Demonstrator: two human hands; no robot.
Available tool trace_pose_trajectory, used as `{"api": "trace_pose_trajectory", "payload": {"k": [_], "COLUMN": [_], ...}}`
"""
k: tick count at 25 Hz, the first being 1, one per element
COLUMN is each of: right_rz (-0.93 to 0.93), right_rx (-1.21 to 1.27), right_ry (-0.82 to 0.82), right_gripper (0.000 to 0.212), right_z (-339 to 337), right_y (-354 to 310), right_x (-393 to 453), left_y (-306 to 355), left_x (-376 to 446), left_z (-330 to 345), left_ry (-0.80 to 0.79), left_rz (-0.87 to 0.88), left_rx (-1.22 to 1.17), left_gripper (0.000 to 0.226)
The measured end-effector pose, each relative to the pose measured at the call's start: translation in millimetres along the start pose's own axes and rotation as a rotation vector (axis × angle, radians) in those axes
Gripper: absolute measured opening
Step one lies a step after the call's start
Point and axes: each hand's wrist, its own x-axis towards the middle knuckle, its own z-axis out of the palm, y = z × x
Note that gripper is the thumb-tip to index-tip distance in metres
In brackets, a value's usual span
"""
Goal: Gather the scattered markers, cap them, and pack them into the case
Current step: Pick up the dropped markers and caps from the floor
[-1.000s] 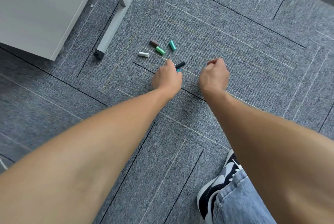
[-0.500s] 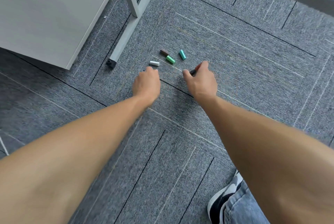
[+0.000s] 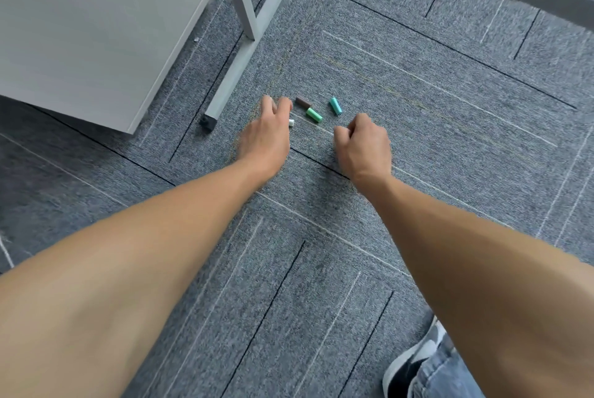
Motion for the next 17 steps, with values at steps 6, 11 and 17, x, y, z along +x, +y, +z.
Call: {"api": "trace_pose_trajectory", "payload": {"k": [6, 11, 17], "right_rz": [0.071, 0.148, 0.131], "right_rx": [0.171, 0.304, 0.285], "right_ry": [0.039, 0.121, 0.149], "right_gripper": [0.018, 0.017, 0.045], "right_z": [-2, -1, 1], "right_y": [-11, -9, -12], "right_x": [8, 22, 36], "left_y": [-7, 0, 13], "left_x": [9, 10, 17], "left_z": [14, 10, 7], "left_ry": [-0.063, -0.008, -0.098], "left_rz": [0.147, -0.064, -0.702], "left_rx": [0.123, -0.124, -1.359], "left_gripper": [0.029, 0.015, 0.024]}}
